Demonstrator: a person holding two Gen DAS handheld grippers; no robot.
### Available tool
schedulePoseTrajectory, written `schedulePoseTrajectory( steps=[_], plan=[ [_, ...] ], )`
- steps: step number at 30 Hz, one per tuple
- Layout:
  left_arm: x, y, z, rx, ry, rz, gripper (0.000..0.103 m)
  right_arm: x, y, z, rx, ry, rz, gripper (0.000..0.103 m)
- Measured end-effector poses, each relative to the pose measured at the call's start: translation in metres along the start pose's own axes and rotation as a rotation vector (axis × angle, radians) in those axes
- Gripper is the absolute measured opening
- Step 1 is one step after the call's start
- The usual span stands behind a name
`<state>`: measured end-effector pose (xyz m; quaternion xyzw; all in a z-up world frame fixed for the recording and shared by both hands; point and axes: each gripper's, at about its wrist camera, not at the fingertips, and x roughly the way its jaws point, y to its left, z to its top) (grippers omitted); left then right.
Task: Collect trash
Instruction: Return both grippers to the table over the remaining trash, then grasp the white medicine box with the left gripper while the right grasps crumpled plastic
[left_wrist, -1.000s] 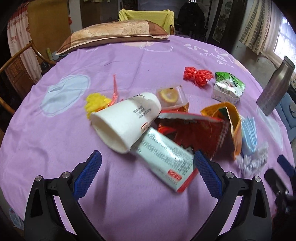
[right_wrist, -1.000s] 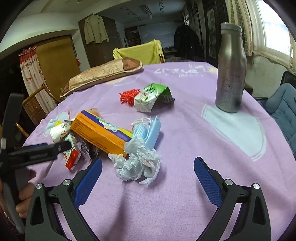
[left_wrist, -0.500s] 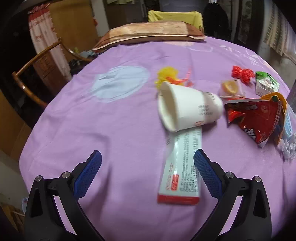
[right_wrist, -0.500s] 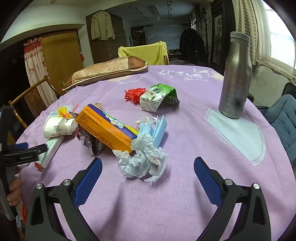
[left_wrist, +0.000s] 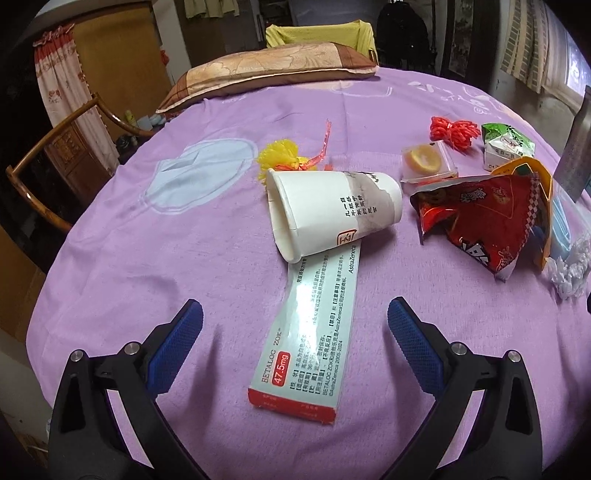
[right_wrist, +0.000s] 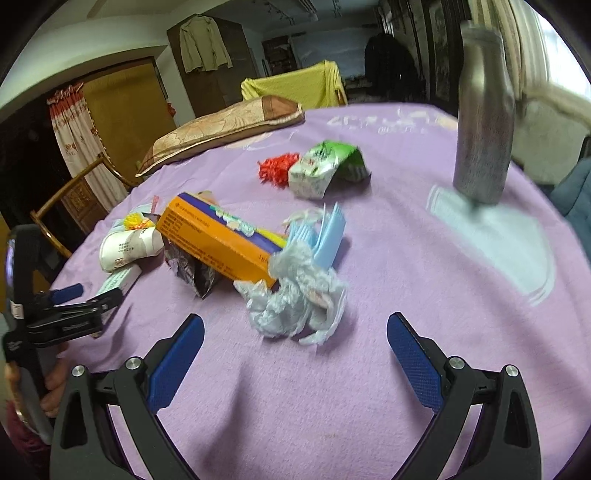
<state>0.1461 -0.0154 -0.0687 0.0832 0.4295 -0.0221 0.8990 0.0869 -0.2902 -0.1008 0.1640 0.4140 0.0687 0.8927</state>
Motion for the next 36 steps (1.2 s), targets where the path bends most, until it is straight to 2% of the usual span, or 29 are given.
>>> schedulePoseTrajectory(
  steps=[3,7,9,12,13,26,31,33,34,36],
  plan=[
    [0.003,-0.002,0.0,0.012,0.014,0.0,0.096,0.005,-0.009,-0.002,0.06,0.028,0.056,0.098],
    [0.009,-0.005,0.001,0.025,0.046,-0.008,0.096,0.009,-0.018,-0.003,0.12,0.046,0.071,0.098],
    [0.016,-0.006,0.001,0.032,0.09,-0.042,0.096,0.011,-0.018,-0.003,0.123,0.057,0.069,0.098],
    [0.022,0.004,0.002,-0.021,0.12,-0.104,0.096,0.013,-0.014,-0.004,0.109,0.072,0.065,0.098],
    [0.023,0.007,0.003,-0.034,0.123,-0.121,0.096,0.014,-0.014,-0.004,0.106,0.077,0.065,0.098],
    [0.021,0.005,0.0,-0.003,0.115,-0.126,0.096,0.026,-0.001,0.001,-0.006,0.15,0.054,0.099],
    [0.019,0.01,0.0,-0.021,0.1,-0.157,0.095,0.026,-0.003,0.001,0.002,0.147,0.063,0.099],
    [0.016,0.013,-0.001,-0.034,0.079,-0.155,0.088,0.026,-0.005,0.001,0.011,0.142,0.068,0.099],
    [0.015,0.012,-0.001,-0.033,0.071,-0.153,0.081,0.026,-0.005,0.001,0.014,0.14,0.071,0.099],
    [0.011,0.009,-0.003,-0.007,0.042,-0.146,0.059,0.026,-0.006,0.001,0.02,0.137,0.076,0.099]
  ],
)
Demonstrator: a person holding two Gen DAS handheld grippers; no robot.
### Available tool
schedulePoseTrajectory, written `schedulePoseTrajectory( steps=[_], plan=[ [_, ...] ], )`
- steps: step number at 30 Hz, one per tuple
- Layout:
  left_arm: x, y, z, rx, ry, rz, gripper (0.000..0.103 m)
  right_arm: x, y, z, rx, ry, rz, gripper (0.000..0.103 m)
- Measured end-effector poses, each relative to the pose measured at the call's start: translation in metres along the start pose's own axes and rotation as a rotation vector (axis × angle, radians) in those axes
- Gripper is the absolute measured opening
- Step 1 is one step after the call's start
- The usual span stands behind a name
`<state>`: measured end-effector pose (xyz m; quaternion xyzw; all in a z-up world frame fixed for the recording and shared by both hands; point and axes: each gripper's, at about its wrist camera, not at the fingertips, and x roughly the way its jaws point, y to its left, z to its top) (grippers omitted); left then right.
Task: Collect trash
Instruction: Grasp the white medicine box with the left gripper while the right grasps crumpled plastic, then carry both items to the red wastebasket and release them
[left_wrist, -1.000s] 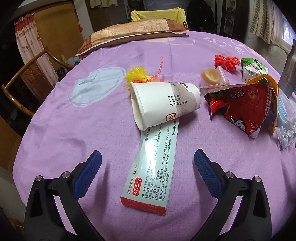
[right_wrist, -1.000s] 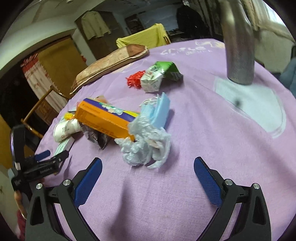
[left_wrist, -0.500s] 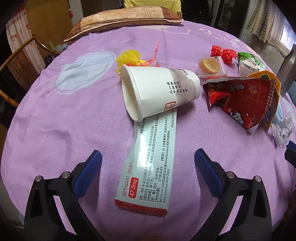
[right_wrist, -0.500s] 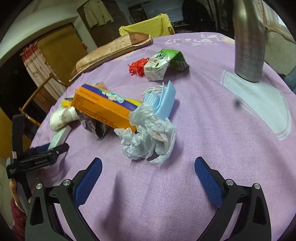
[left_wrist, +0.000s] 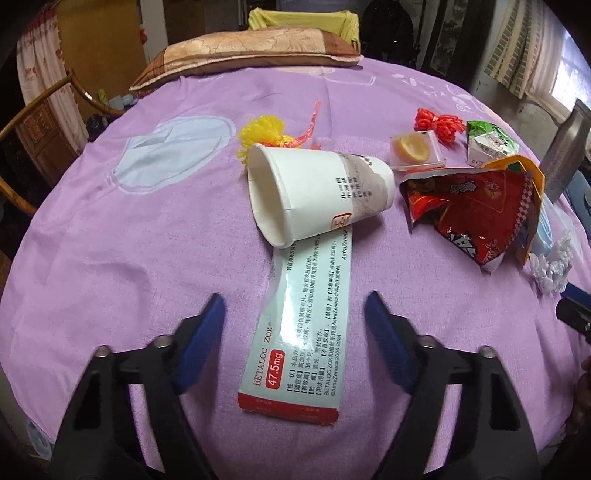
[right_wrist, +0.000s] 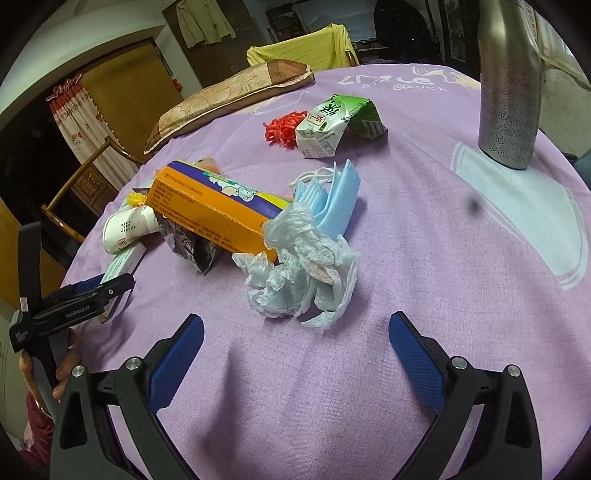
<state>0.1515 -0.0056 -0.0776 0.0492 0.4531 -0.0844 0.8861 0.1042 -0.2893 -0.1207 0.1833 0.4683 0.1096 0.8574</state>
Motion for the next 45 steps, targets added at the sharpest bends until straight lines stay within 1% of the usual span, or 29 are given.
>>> schedulePoseTrajectory(
  steps=[2,6,12,14,17,19,20,21,23,25,26,28,29,30,31,32,33,34,35,36,37,38,42,45],
  plan=[
    [-0.004,-0.003,-0.002,0.025,-0.015,0.005,0.046,0.0,0.0,0.0,-0.001,0.0,-0.002,0.099],
    [-0.027,0.006,-0.009,-0.016,-0.053,-0.073,0.046,0.0,0.001,-0.001,-0.002,0.0,-0.005,0.099],
    [-0.073,0.02,-0.023,-0.031,-0.144,-0.062,0.045,-0.003,-0.003,-0.001,0.021,-0.014,0.02,0.099],
    [-0.082,0.023,-0.028,-0.036,-0.153,-0.054,0.045,-0.003,-0.004,-0.001,0.03,-0.018,0.026,0.099],
    [-0.081,0.024,-0.033,-0.036,-0.143,-0.047,0.045,-0.005,-0.005,-0.002,0.041,-0.026,0.021,0.098],
    [-0.076,0.021,-0.037,-0.025,-0.127,-0.049,0.046,-0.006,-0.006,-0.002,0.055,-0.034,0.019,0.098],
    [-0.073,0.018,-0.038,-0.012,-0.118,-0.051,0.053,-0.007,-0.007,-0.002,0.061,-0.038,0.016,0.098],
    [-0.071,0.017,-0.04,-0.003,-0.116,-0.05,0.064,-0.007,-0.008,-0.002,0.069,-0.043,0.011,0.098],
    [-0.061,0.011,-0.04,0.023,-0.112,-0.024,0.073,-0.008,-0.009,-0.001,0.081,-0.046,-0.002,0.098],
    [-0.048,0.01,-0.039,0.029,-0.083,-0.001,0.073,-0.008,-0.006,0.0,0.07,-0.05,-0.009,0.098],
    [-0.041,0.011,-0.038,0.022,-0.063,-0.001,0.073,-0.009,-0.003,0.002,0.057,-0.055,-0.016,0.097],
    [-0.027,0.016,-0.037,-0.01,-0.017,-0.01,0.072,-0.011,0.002,0.007,0.032,-0.074,-0.038,0.091],
    [-0.027,0.016,-0.037,-0.013,-0.028,-0.003,0.07,-0.011,0.004,0.01,0.025,-0.08,-0.049,0.091],
    [-0.028,0.016,-0.036,-0.01,-0.033,0.0,0.061,-0.01,0.004,0.014,0.02,-0.084,-0.065,0.089],
    [-0.029,0.015,-0.036,-0.007,-0.035,-0.008,0.056,-0.009,0.004,0.017,0.02,-0.083,-0.077,0.085],
    [-0.03,0.016,-0.037,-0.004,-0.042,-0.013,0.047,-0.007,0.002,0.02,0.024,-0.079,-0.084,0.082],
    [-0.033,0.016,-0.037,-0.002,-0.047,-0.028,0.046,-0.003,0.0,0.022,0.032,-0.068,-0.081,0.073],
    [-0.035,0.017,-0.037,-0.005,-0.055,-0.036,0.046,-0.001,-0.002,0.023,0.037,-0.058,-0.07,0.056],
    [-0.04,0.018,-0.037,-0.007,-0.07,-0.042,0.046,0.002,-0.003,0.024,0.036,-0.043,-0.063,0.042],
    [-0.044,0.019,-0.037,-0.008,-0.084,-0.039,0.046,0.005,-0.004,0.024,0.033,-0.03,-0.055,0.02],
    [-0.047,0.019,-0.036,-0.008,-0.095,-0.036,0.046,0.004,-0.006,0.022,0.043,-0.027,-0.034,0.021],
    [-0.052,0.02,-0.035,-0.009,-0.107,-0.035,0.046,0.0,-0.007,0.02,0.051,-0.043,-0.021,0.021],
    [-0.078,0.023,-0.031,-0.012,-0.173,-0.025,0.046,-0.031,0.0,0.015,0.038,-0.122,0.028,0.021],
    [-0.095,0.028,-0.031,-0.027,-0.206,-0.018,0.046,-0.055,0.008,0.015,0.019,-0.181,0.065,0.021]
  ],
)
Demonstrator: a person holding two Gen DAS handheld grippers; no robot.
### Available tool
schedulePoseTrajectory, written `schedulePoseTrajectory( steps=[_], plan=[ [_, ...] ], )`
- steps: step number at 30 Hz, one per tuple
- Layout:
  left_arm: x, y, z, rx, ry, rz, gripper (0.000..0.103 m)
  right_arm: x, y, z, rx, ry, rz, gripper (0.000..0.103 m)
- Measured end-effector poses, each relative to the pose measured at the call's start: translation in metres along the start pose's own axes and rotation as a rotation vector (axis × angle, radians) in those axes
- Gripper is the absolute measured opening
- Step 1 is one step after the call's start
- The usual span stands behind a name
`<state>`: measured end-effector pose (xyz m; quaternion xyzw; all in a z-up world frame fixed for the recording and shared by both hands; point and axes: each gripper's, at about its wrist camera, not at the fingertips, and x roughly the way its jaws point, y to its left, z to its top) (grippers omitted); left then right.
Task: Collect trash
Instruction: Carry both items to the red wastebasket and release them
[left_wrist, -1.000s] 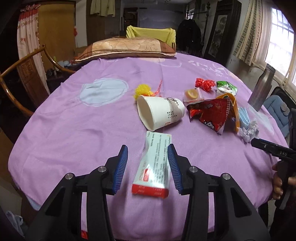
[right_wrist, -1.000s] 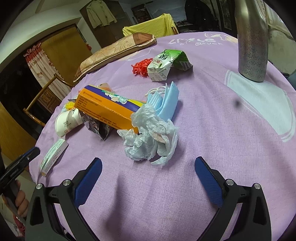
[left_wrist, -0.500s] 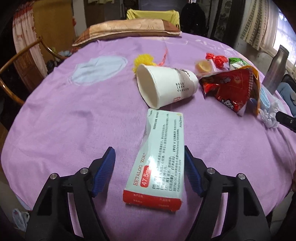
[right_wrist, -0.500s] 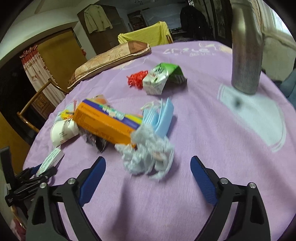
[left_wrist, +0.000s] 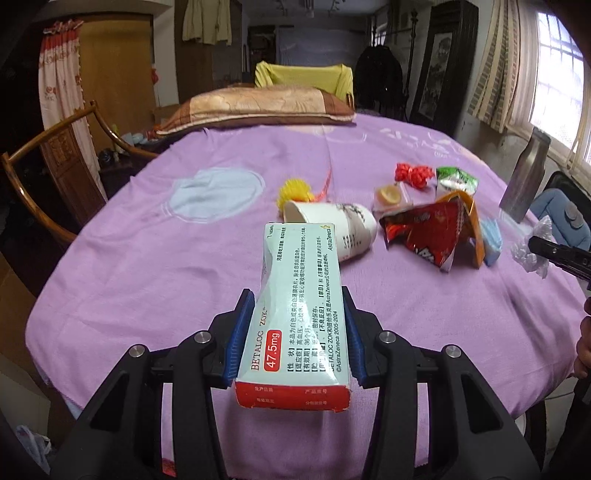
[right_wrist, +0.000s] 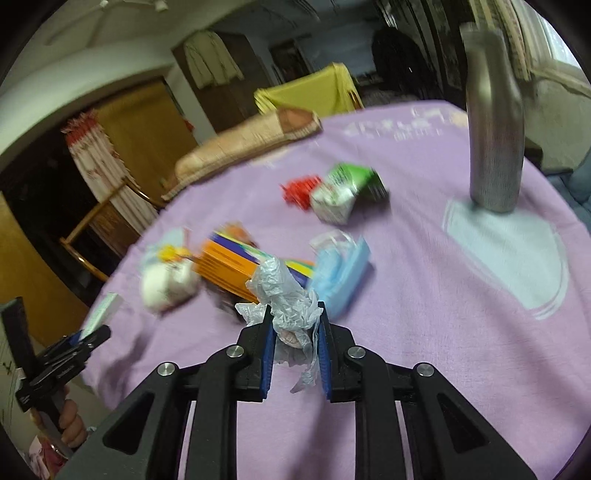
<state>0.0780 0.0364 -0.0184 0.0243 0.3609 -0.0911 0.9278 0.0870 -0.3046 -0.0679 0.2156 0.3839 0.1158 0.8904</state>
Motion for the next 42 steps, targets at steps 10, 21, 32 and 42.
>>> schedulePoseTrajectory(
  steps=[10,21,32,42],
  plan=[
    [-0.046,0.04,-0.022,-0.1,-0.022,0.088,0.046,-0.013,0.045,-0.005,-0.073,-0.015,0.13,0.022],
    [-0.106,0.131,-0.074,-0.26,-0.021,0.254,0.046,-0.007,0.135,-0.026,-0.209,0.043,0.254,0.022],
    [-0.137,0.213,-0.114,-0.384,0.064,0.374,0.072,0.026,0.248,-0.046,-0.378,0.172,0.351,0.023],
    [-0.152,0.243,-0.123,-0.427,-0.05,0.498,0.096,0.06,0.341,-0.091,-0.513,0.348,0.467,0.024]
  ],
)
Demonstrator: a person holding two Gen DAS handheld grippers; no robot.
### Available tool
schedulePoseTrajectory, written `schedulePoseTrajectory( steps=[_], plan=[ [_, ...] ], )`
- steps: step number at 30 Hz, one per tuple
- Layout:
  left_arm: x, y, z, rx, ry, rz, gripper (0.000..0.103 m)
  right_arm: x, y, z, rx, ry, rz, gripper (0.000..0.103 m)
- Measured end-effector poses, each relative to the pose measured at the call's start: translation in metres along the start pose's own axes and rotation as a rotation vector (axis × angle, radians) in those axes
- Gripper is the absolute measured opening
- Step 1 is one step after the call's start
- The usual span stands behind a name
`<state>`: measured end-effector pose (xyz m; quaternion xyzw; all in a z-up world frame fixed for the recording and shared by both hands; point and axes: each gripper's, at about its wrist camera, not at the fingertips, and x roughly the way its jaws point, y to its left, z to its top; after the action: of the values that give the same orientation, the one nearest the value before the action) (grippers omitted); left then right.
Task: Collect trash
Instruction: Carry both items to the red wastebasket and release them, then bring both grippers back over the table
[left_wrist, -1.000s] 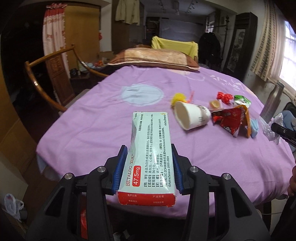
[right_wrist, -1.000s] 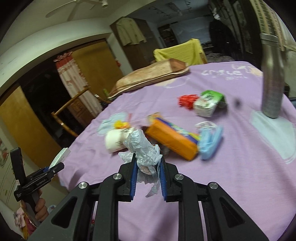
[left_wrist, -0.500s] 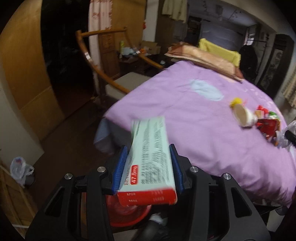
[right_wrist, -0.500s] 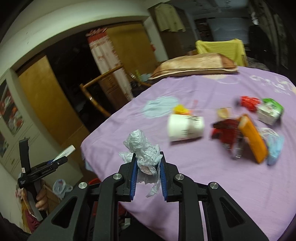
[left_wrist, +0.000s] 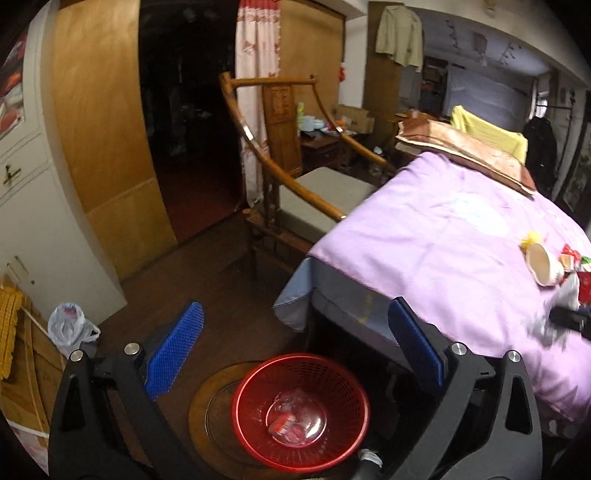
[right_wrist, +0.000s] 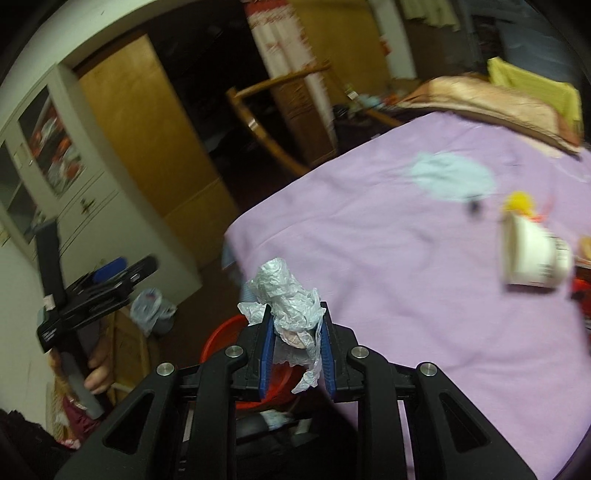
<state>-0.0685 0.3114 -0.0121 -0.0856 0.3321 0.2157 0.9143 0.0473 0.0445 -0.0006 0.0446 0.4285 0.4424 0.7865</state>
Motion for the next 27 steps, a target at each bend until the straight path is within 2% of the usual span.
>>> schedulePoseTrajectory(
  steps=[5,10,11,13,15,21,27],
  plan=[
    [0.029,0.036,0.001,-0.101,0.056,0.035,0.096,0.049,0.049,-0.001,-0.092,0.121,0.068,0.027],
    [0.041,0.068,-0.001,-0.189,0.073,0.072,0.096,0.097,0.088,-0.003,-0.168,0.227,0.111,0.027],
    [0.042,0.074,-0.001,-0.2,0.073,0.086,0.096,0.105,0.095,-0.003,-0.182,0.243,0.116,0.03],
    [0.043,0.081,-0.002,-0.212,0.068,0.108,0.096,0.119,0.104,-0.001,-0.199,0.264,0.121,0.054],
    [0.042,0.085,-0.002,-0.22,0.063,0.114,0.096,0.122,0.108,-0.001,-0.197,0.265,0.126,0.066],
    [0.046,0.085,-0.004,-0.225,0.074,0.09,0.096,0.116,0.1,0.0,-0.199,0.233,0.091,0.067],
    [0.04,0.058,-0.001,-0.18,0.074,0.051,0.096,0.087,0.077,0.002,-0.159,0.142,0.045,0.07]
  ],
)
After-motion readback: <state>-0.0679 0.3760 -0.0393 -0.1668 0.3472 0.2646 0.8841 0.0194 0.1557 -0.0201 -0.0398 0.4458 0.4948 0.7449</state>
